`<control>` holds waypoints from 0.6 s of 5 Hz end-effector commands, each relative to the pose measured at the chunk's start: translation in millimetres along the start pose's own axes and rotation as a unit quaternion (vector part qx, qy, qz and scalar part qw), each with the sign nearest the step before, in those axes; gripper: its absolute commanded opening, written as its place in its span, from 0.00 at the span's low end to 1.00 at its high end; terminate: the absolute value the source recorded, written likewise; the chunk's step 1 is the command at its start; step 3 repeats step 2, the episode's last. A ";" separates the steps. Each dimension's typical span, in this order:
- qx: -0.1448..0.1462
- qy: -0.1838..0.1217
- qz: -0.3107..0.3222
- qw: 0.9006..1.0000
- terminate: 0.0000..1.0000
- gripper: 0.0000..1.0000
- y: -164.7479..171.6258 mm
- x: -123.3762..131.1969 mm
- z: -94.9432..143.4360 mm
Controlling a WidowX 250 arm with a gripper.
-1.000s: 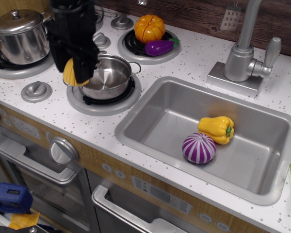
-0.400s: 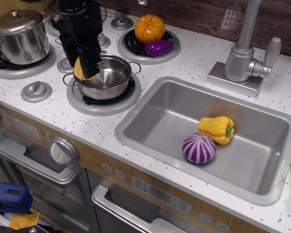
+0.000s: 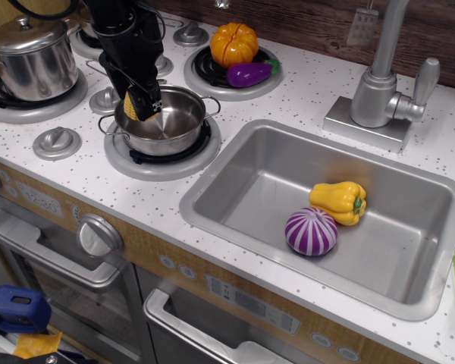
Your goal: Put corn in pan which is on stove
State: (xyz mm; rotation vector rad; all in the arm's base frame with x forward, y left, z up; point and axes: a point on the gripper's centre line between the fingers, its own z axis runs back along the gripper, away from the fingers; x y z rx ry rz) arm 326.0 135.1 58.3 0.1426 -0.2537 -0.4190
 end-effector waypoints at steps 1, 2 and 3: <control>0.009 -0.012 -0.001 1.000 0.00 1.00 8.6 6.2 10.1; 0.009 -0.012 -0.001 1.000 1.00 1.00 8.6 6.2 10.1; 0.009 -0.012 -0.001 1.000 1.00 1.00 8.6 6.2 10.1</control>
